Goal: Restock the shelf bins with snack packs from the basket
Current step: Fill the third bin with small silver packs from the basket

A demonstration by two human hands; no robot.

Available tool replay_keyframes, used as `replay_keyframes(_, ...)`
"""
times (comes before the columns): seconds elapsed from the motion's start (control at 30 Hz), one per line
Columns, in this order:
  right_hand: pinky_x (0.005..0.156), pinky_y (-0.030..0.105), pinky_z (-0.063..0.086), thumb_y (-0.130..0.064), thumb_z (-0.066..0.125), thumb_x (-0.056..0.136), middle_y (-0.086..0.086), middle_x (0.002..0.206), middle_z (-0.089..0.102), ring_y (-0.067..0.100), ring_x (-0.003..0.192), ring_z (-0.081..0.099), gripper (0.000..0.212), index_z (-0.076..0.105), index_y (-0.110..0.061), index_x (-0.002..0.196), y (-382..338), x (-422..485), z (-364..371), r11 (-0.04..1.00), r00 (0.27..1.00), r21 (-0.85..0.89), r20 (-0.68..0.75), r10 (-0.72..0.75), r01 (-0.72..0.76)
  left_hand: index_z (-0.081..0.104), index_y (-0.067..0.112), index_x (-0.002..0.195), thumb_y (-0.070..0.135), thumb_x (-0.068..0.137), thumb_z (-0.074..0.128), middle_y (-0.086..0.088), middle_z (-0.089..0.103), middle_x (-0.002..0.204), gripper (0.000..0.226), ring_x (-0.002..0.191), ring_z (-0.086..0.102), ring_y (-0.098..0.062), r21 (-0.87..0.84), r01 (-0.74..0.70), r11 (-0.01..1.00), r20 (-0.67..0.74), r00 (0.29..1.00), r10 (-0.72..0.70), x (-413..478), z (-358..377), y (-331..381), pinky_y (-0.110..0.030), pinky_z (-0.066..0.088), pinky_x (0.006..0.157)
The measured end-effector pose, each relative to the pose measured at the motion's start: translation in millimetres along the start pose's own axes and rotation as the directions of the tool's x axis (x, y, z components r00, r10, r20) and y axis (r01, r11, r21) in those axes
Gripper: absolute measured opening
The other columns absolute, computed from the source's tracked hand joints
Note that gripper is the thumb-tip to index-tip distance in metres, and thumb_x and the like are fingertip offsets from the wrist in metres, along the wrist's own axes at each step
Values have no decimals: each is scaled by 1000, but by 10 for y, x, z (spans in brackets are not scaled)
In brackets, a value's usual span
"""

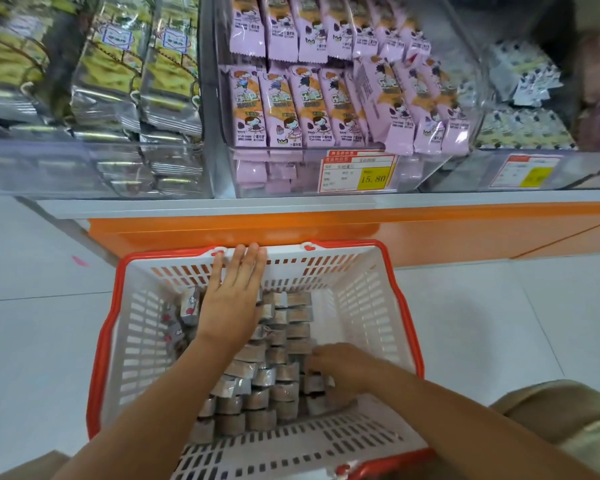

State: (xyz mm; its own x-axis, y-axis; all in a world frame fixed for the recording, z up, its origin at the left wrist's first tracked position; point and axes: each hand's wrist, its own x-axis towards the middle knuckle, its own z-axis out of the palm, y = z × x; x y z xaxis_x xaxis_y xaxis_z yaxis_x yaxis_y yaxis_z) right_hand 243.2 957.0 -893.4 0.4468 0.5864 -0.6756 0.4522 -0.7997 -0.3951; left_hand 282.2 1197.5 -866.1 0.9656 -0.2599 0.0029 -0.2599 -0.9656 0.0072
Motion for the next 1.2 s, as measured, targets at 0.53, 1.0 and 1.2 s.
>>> replay_keyframes(0.53,78,22,41,-13,62,77,-7,92,54,9,86,51,20,50,-20,92,-114,-2491,-2060,857,93,183,-983,157,482,31,5,149,18,81,45,-14,30,149,70,140,29,-32,-97,-326,941,-576,789,214,406,-1460,741,-44,8,121)
replay_keyframes(1.0,77,40,49,-19,70,80,8,97,55,22,86,53,19,53,-19,87,976,-1905,-3205,914,-93,403,-909,406,46,15,3,156,16,78,61,-18,11,164,91,151,12,-34,111,-173,979,-557,805,205,796,-1563,925,-51,5,123)
replay_keyframes(1.2,76,27,35,-13,73,80,14,110,53,25,93,51,19,57,-11,91,1158,-1497,-3534,905,11,386,-919,394,-177,12,4,156,18,86,43,-15,7,164,78,152,6,-31,126,-190,974,-602,766,228,865,-1512,882,-48,-2,123)
